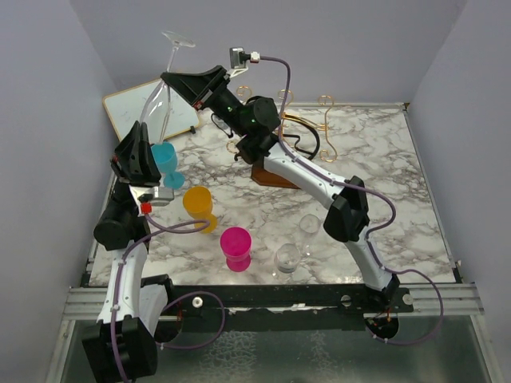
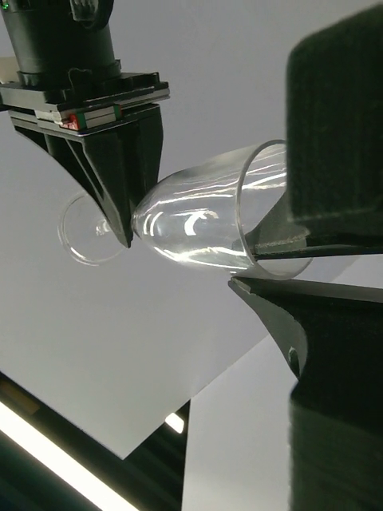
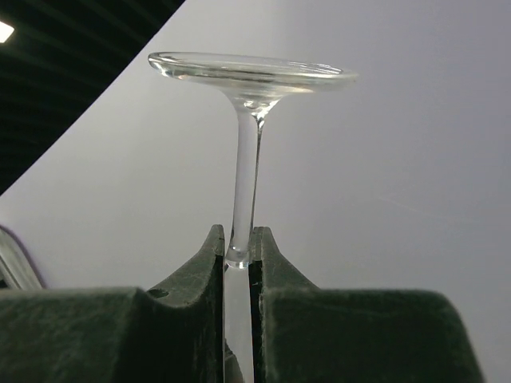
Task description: Place the wine glass upside down on the wine glass rack
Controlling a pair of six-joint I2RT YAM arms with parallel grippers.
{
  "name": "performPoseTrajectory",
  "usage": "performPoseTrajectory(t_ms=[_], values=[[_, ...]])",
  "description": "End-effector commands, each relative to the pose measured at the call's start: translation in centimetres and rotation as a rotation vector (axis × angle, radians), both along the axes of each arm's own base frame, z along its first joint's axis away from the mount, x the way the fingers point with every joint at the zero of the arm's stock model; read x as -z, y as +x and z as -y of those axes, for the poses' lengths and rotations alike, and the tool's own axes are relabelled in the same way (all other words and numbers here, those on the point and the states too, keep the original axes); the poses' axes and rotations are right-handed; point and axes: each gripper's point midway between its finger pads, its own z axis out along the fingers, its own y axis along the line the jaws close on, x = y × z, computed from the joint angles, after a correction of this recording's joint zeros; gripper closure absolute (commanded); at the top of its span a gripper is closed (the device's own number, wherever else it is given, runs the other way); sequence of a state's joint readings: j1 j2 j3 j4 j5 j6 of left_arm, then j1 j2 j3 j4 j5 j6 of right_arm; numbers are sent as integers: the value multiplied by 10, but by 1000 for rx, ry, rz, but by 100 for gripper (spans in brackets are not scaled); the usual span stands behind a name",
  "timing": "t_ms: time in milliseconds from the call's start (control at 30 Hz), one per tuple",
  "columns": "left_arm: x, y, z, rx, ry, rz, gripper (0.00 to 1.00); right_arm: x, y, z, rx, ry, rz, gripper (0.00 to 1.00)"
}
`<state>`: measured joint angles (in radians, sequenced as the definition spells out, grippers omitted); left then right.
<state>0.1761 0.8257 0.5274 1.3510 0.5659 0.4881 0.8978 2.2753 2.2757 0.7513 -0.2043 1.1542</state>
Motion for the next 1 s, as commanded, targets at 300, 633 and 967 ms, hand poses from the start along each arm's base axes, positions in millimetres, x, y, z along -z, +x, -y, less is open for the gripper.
performPoseTrajectory(t_ms=[300,633,967], values=[[-10,0,3,25,-12,-25,55,-29,52,78,251,17,14,99],[14,46,-11,-2,-88,-297,48,-39,58,138,448,-57,116,99],[72,104,-35,-78,-289,-864,35,-40,53,242,886,-370,277,99]])
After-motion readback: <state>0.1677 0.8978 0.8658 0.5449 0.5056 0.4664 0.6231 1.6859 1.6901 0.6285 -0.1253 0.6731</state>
